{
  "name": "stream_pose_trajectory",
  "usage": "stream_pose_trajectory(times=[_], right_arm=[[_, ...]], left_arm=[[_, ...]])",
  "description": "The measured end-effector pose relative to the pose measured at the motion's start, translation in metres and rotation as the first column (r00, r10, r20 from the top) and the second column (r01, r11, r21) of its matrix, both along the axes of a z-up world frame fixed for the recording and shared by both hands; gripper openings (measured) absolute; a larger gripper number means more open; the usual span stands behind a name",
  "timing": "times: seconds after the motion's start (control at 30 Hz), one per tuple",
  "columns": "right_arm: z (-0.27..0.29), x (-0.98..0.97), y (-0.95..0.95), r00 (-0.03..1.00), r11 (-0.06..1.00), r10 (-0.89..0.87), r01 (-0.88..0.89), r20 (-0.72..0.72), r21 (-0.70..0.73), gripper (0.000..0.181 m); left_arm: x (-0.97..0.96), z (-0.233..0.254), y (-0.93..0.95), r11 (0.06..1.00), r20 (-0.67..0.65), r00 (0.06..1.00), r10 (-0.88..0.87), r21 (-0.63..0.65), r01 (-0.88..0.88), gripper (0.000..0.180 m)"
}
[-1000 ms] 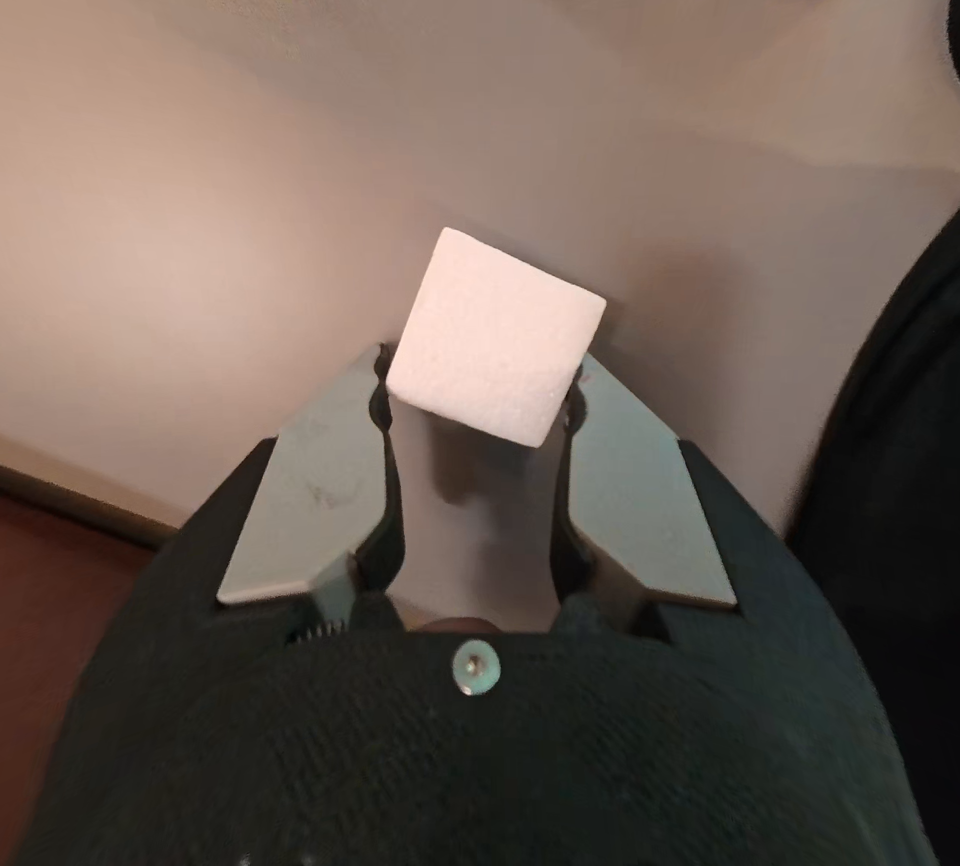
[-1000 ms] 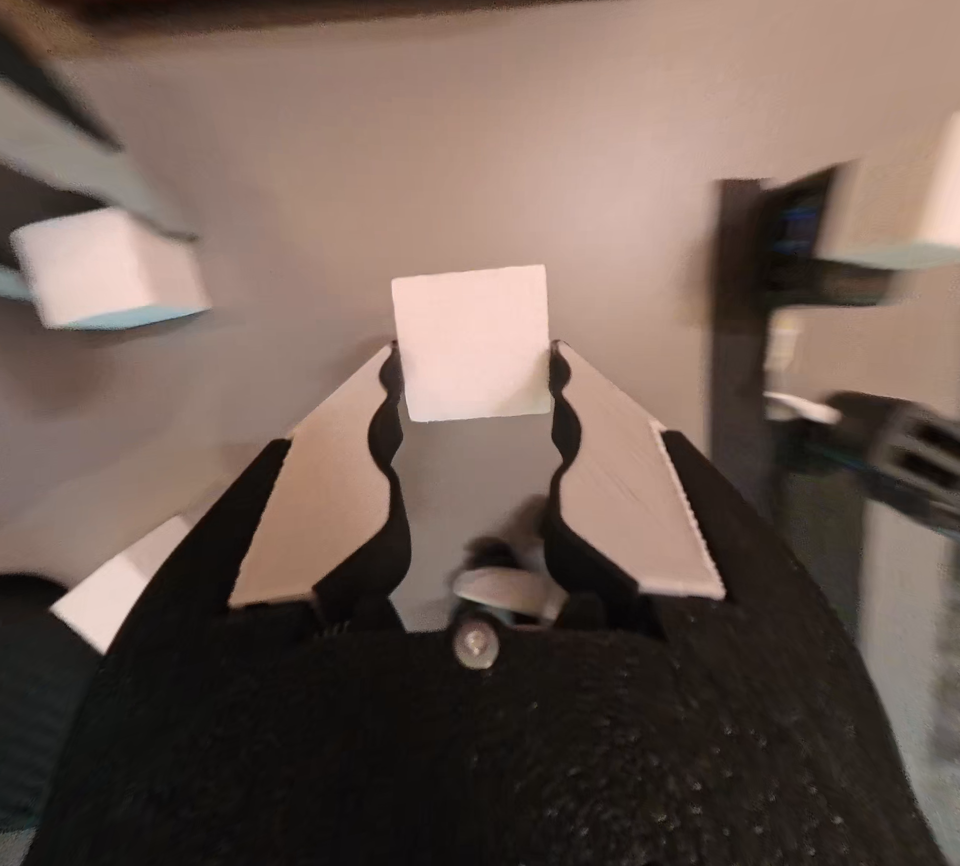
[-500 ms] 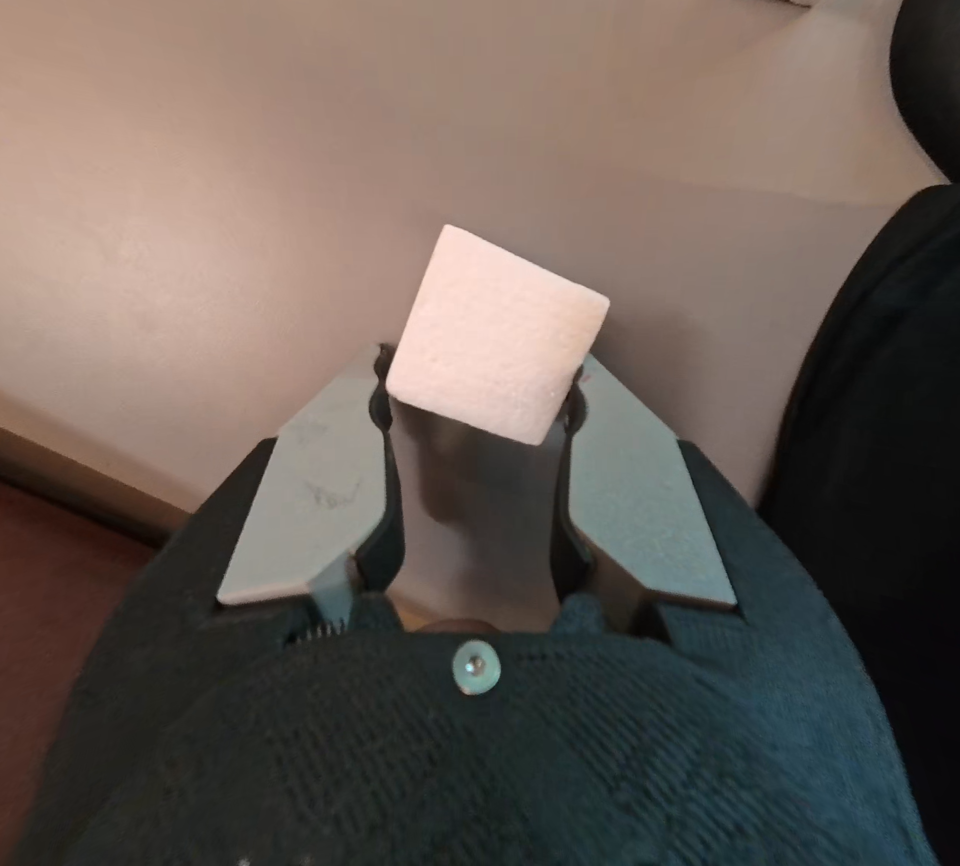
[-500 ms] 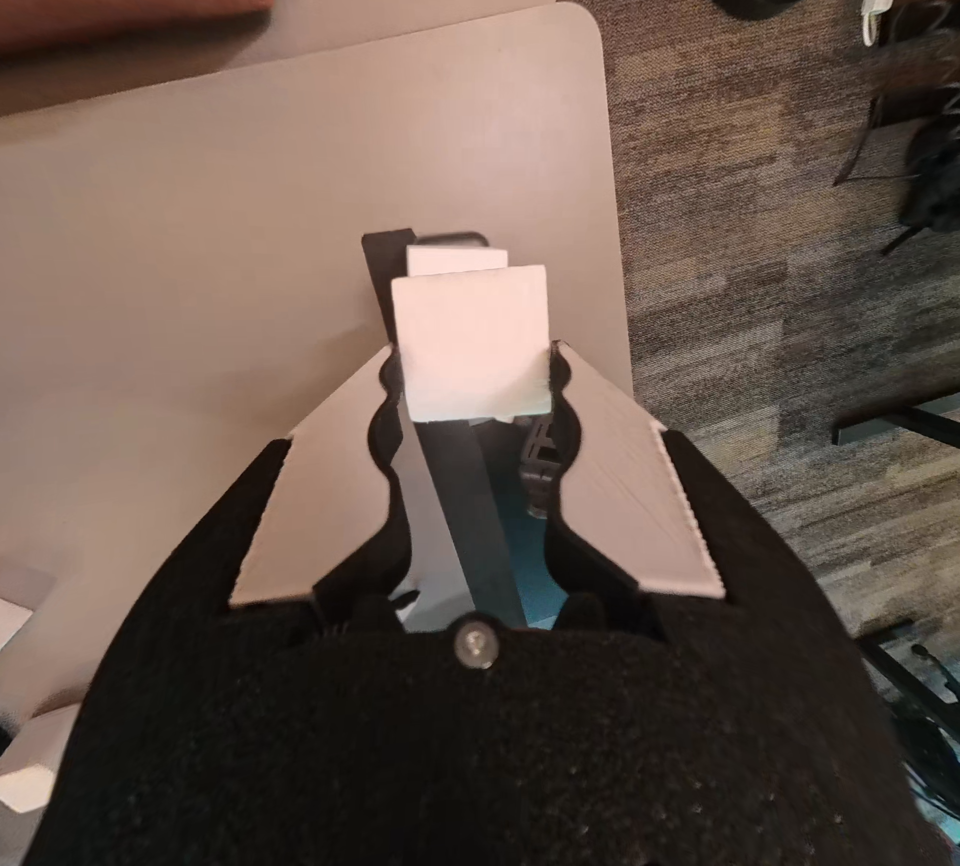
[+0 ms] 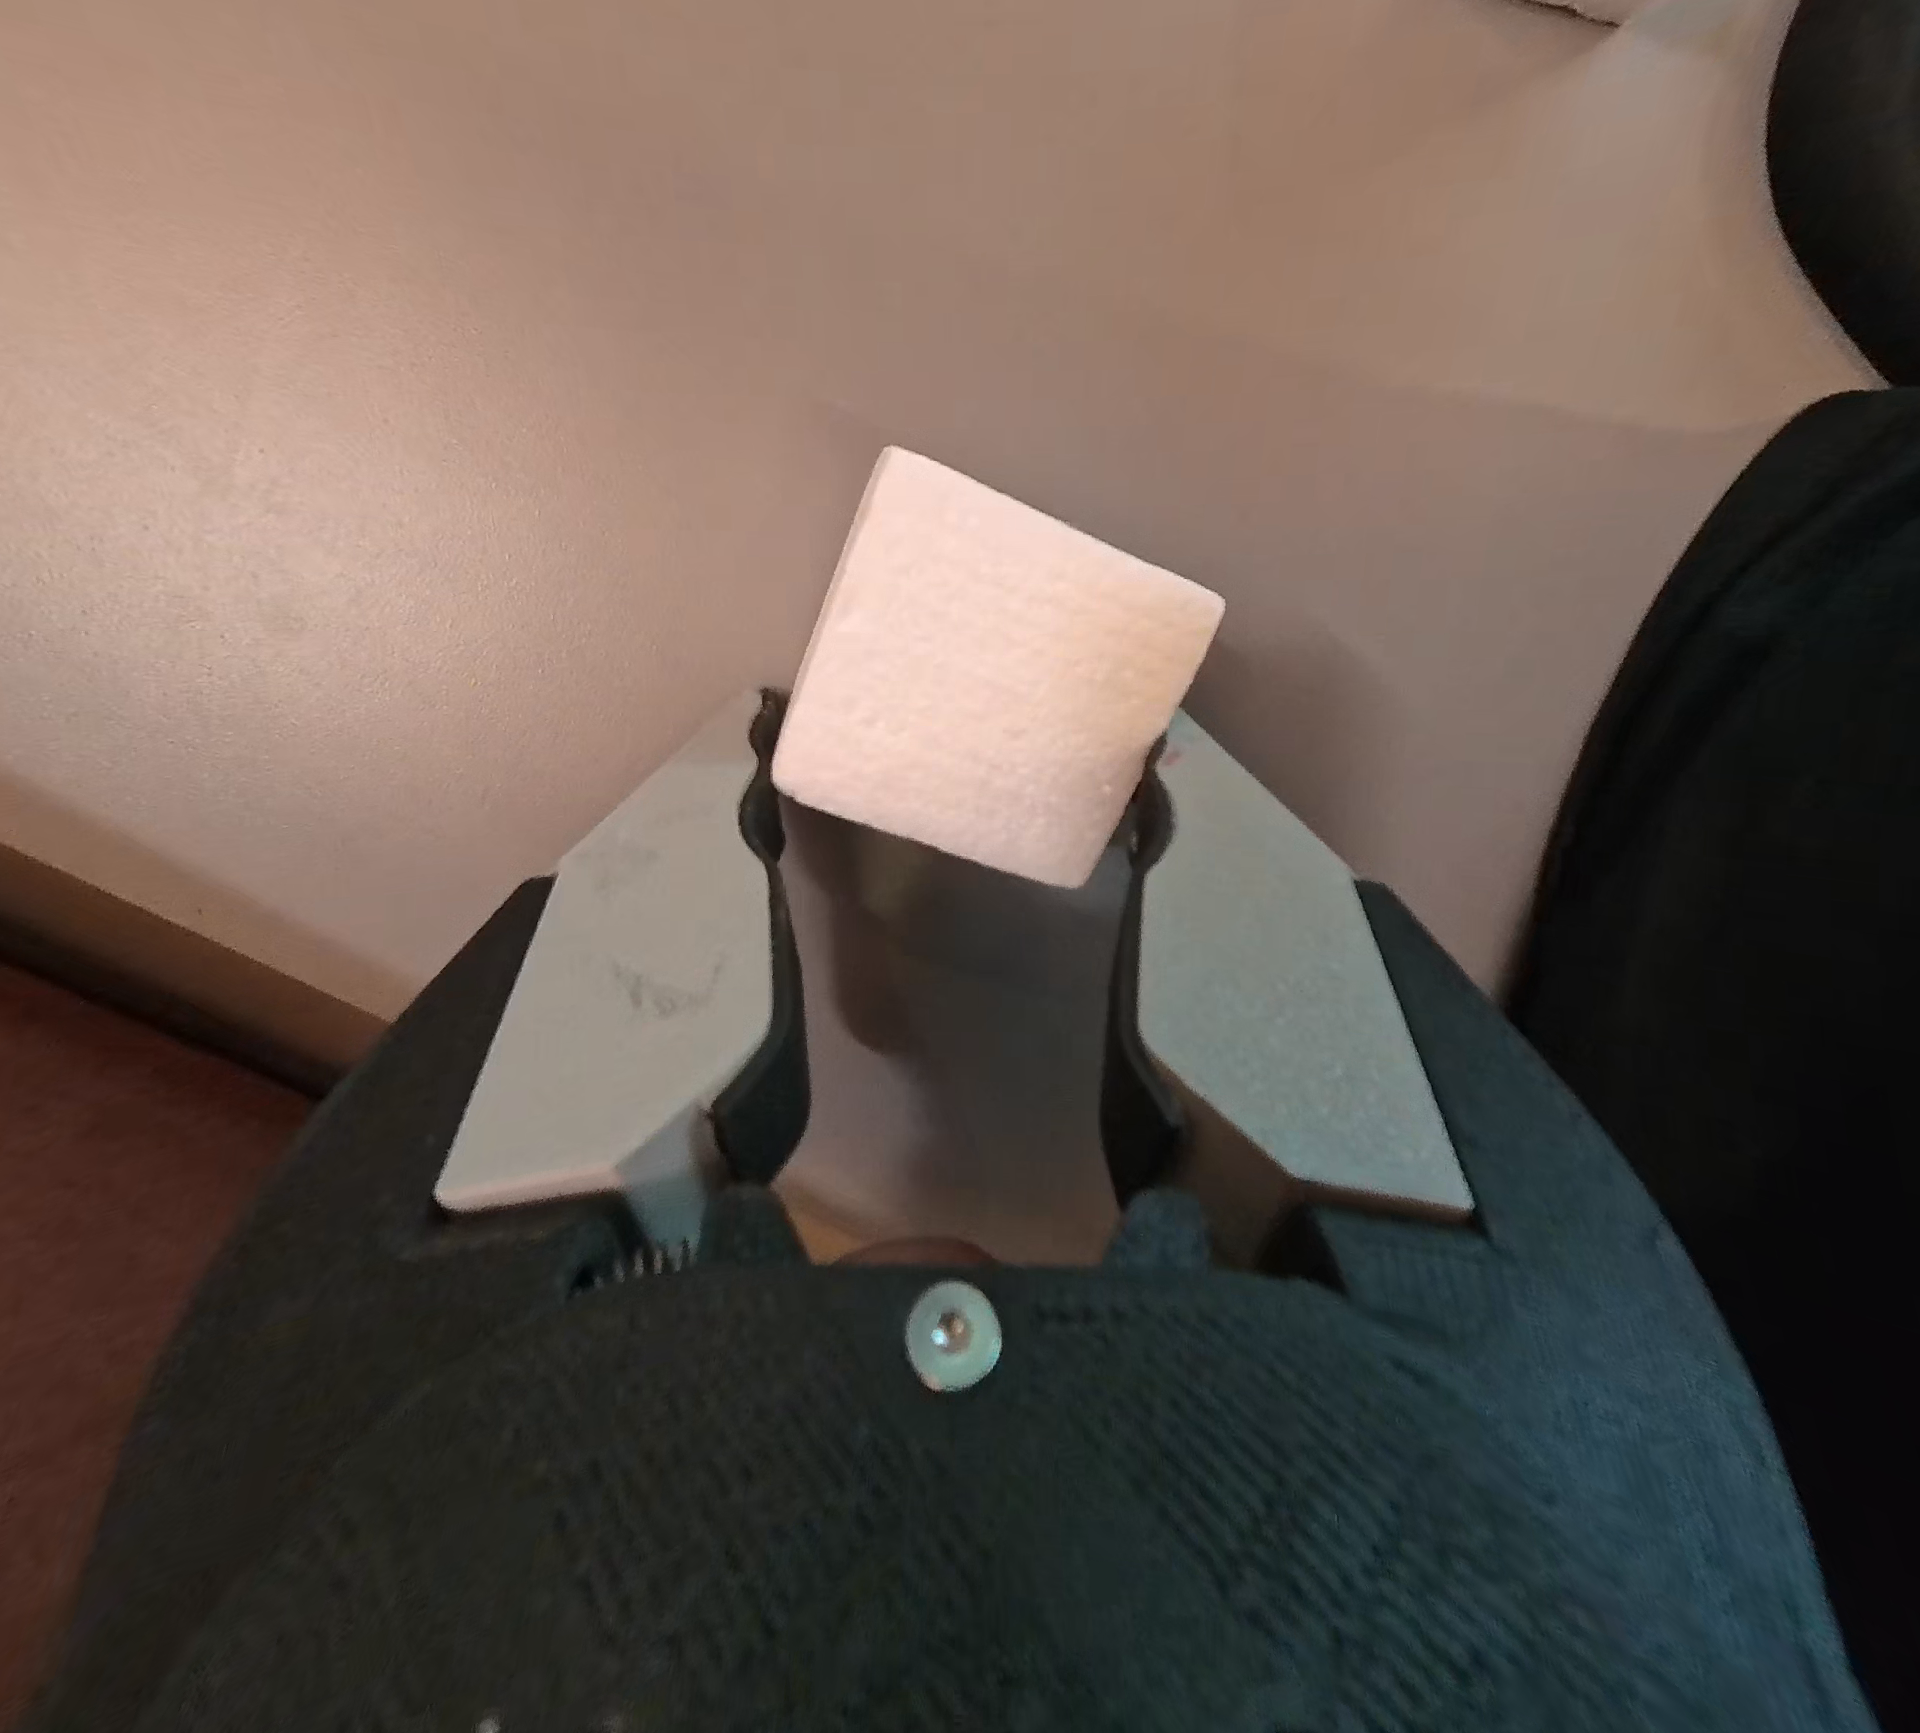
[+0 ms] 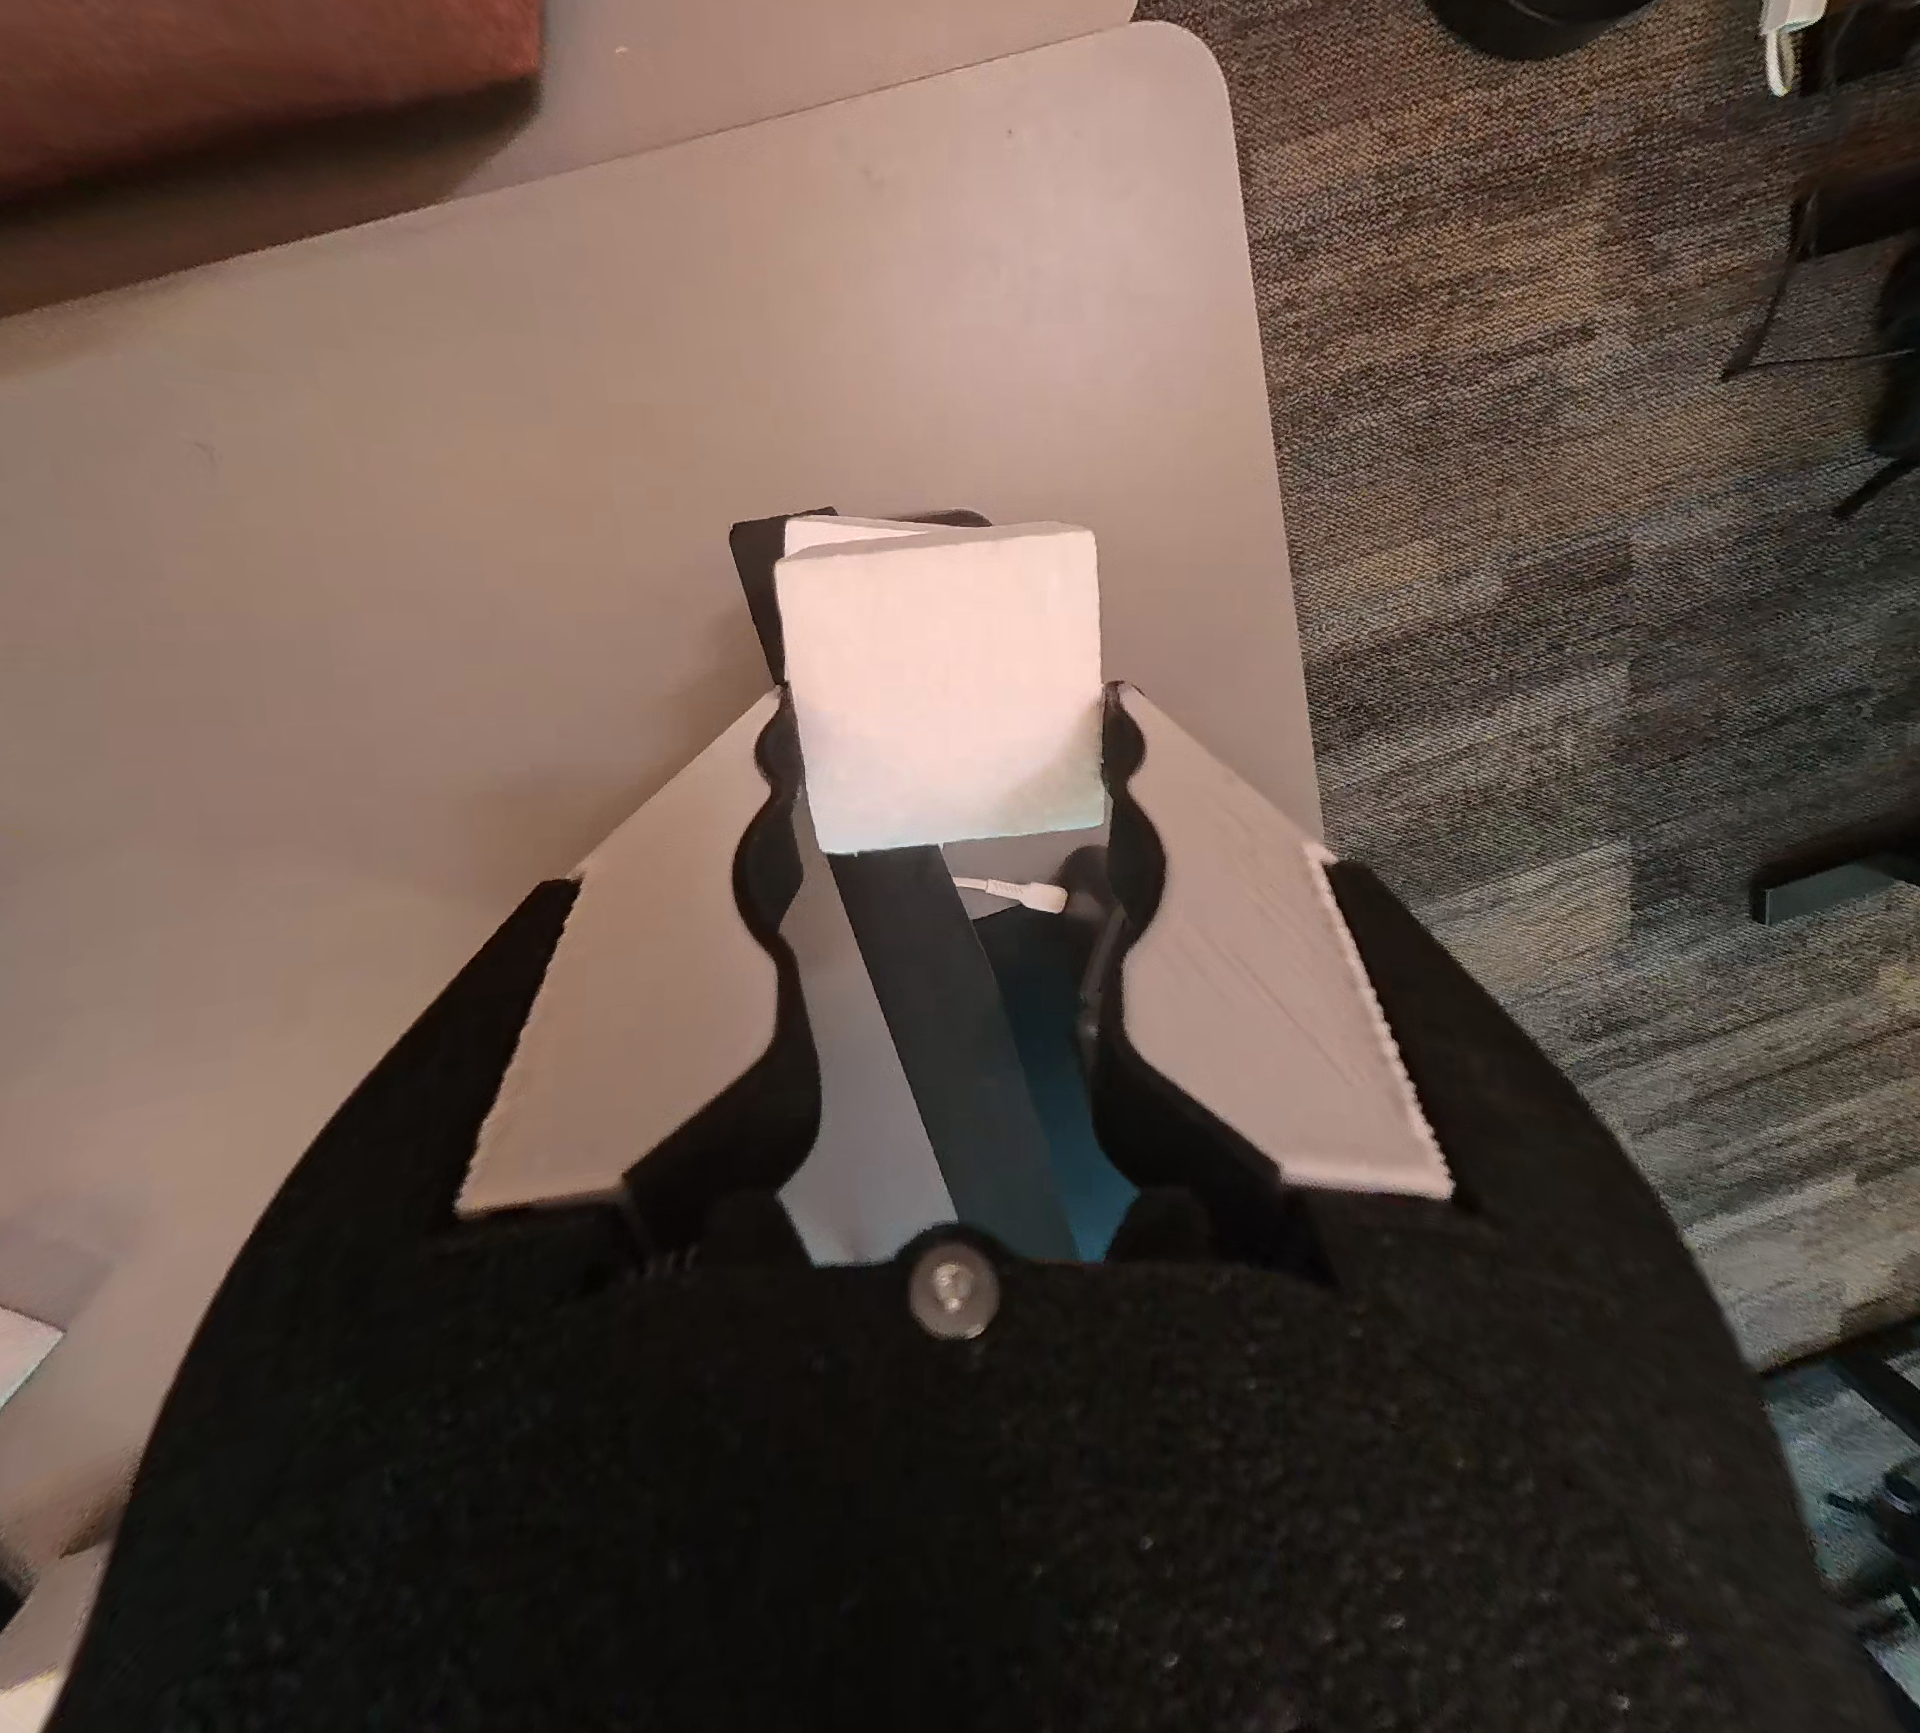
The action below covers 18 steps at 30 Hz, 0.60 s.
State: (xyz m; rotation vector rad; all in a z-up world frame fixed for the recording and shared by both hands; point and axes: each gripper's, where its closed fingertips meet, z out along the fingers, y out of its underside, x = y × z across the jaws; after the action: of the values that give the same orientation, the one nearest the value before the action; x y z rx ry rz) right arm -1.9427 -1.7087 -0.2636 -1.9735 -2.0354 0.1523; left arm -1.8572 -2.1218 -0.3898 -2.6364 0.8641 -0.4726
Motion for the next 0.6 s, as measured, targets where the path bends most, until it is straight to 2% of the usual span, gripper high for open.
stream_pose_trajectory(times=[0.27,0.4,0.6], right_arm=[[0.014,-0.008,-0.022,0.997,0.999,0.038,-0.036,-0.066,0.027,0.057],[0.006,-0.006,-0.024,0.997,0.991,0.075,-0.071,-0.03,0.113,0.057],[0.0,0.0,-0.016,0.999,0.991,0.054,-0.053,-0.004,0.122,0.057]], left_arm=[[-0.001,0.0,-0.001,1.0,-0.002,1.0,0.017,-0.003,-0.017,0.065],[0.0,0.0,0.0,1.0,-0.004,1.0,0.017,-0.001,-0.017,0.065],[-0.001,0.0,-0.001,1.0,-0.005,1.0,0.018,-0.003,-0.018,0.065]])
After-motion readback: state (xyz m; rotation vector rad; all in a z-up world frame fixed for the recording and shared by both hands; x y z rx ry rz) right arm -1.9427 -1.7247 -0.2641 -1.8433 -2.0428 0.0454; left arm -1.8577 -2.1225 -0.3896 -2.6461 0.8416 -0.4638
